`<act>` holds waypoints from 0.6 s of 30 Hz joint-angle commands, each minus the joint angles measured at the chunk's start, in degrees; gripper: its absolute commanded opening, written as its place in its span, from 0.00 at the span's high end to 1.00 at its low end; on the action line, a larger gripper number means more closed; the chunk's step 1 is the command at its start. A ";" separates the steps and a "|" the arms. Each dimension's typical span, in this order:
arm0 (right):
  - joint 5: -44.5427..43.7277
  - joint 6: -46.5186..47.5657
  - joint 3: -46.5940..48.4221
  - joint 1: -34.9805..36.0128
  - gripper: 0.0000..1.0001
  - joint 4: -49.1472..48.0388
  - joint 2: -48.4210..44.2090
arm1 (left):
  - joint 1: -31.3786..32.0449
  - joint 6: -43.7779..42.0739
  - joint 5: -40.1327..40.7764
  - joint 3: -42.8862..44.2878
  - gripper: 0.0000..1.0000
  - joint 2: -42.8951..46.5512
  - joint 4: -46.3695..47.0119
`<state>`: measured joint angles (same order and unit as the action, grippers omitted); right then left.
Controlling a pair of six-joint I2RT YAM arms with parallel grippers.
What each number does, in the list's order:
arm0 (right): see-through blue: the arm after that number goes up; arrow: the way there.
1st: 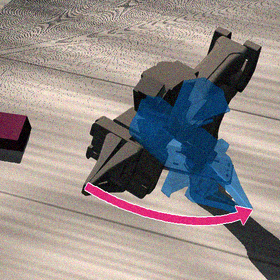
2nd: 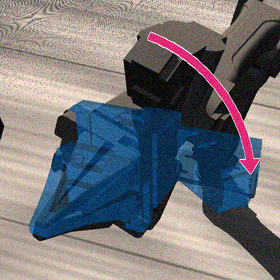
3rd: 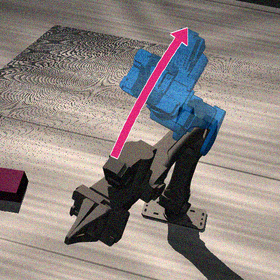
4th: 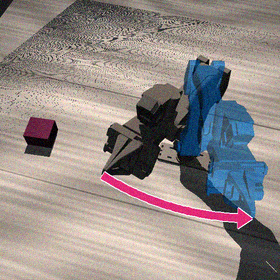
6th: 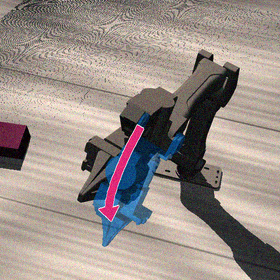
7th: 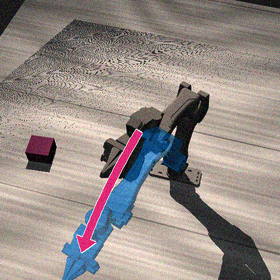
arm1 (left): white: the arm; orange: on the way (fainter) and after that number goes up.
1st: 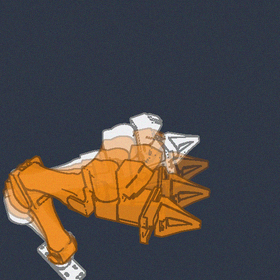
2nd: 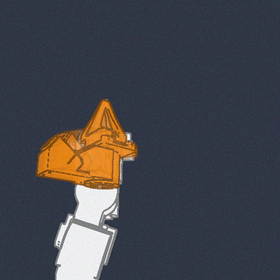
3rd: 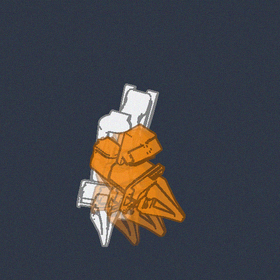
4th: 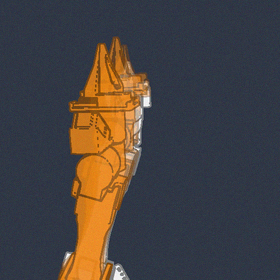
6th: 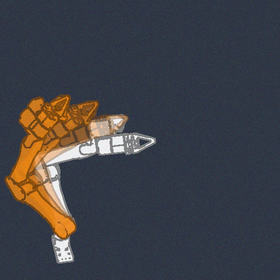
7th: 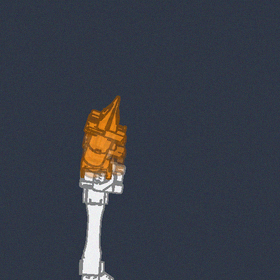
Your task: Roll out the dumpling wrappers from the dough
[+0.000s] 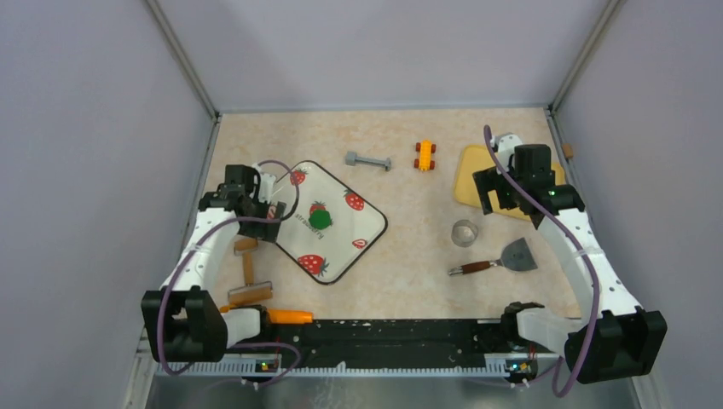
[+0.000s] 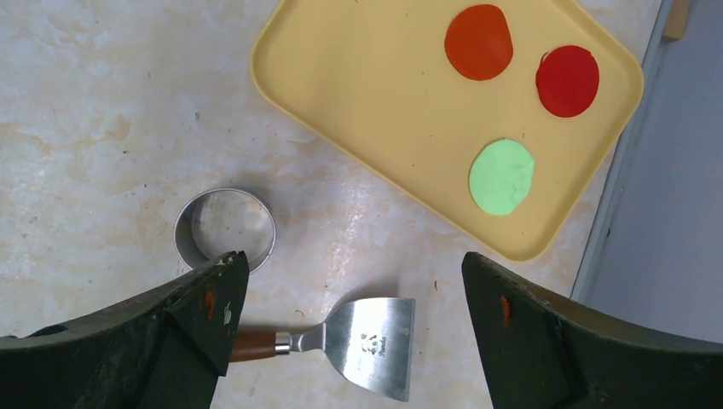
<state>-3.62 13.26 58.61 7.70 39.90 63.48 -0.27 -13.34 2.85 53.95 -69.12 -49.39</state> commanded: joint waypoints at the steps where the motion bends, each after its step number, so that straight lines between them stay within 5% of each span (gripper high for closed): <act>1: 1.19 -0.68 2.10 -0.14 0.01 -1.92 -0.95 | 0.02 -2.53 3.80 -2.60 0.02 -2.29 -0.65; 10: 12.51 8.82 3.83 -0.07 0.03 2.33 -0.47 | -3.98 -2.00 10.59 -5.89 0.09 -8.05 2.60; 18: 14.22 8.91 5.70 -0.13 0.05 2.70 1.33 | -15.74 -8.04 -5.13 -9.92 0.11 -9.95 3.24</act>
<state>8.36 20.93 61.01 7.70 43.03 63.94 -12.49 -16.95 6.07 46.98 -79.48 -47.44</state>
